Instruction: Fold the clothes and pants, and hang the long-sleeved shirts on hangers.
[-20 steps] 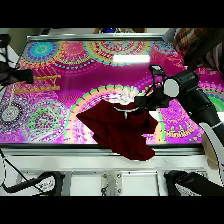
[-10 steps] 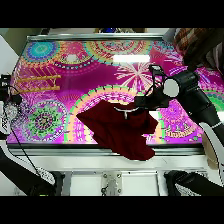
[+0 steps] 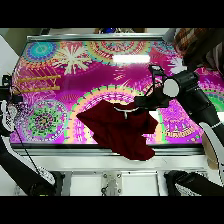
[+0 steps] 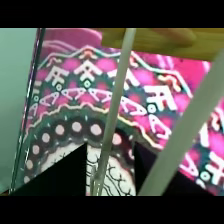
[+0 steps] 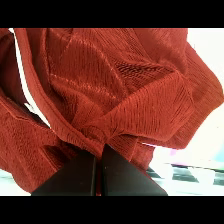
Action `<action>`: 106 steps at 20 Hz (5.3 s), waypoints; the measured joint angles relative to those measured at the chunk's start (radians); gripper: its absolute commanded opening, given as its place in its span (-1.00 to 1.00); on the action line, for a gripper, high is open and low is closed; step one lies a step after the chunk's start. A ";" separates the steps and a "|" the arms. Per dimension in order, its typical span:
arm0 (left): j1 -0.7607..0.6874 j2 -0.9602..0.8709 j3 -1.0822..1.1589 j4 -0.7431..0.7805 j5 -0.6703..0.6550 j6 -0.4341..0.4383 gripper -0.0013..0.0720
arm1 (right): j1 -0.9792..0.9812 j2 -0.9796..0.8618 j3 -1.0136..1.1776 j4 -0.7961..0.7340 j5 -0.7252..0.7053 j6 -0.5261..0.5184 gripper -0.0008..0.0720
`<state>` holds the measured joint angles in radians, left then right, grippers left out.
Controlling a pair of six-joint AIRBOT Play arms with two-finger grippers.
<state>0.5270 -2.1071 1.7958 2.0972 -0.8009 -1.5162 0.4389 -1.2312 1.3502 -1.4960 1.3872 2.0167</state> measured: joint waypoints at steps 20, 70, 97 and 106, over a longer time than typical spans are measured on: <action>-0.069 0.233 0.001 -0.031 -0.110 -0.001 -0.91 | 0.000 0.000 0.000 0.000 0.000 0.000 -0.93; -0.457 0.711 -0.465 -1.173 -0.949 1.439 -0.91 | -0.050 0.002 0.278 0.033 0.264 -0.057 -0.93; -0.586 0.762 -0.466 -1.102 -0.830 1.469 -0.91 | -0.106 0.043 0.292 0.064 0.344 -0.100 -0.93; -0.614 0.778 -0.465 -1.104 -0.821 1.473 -0.91 | -0.106 0.046 0.292 -0.020 0.352 -0.124 -0.93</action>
<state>-0.0868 -1.3289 1.3312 0.9936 -1.6222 -0.0433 0.3325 -1.1854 1.6421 -1.5158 1.7390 1.8927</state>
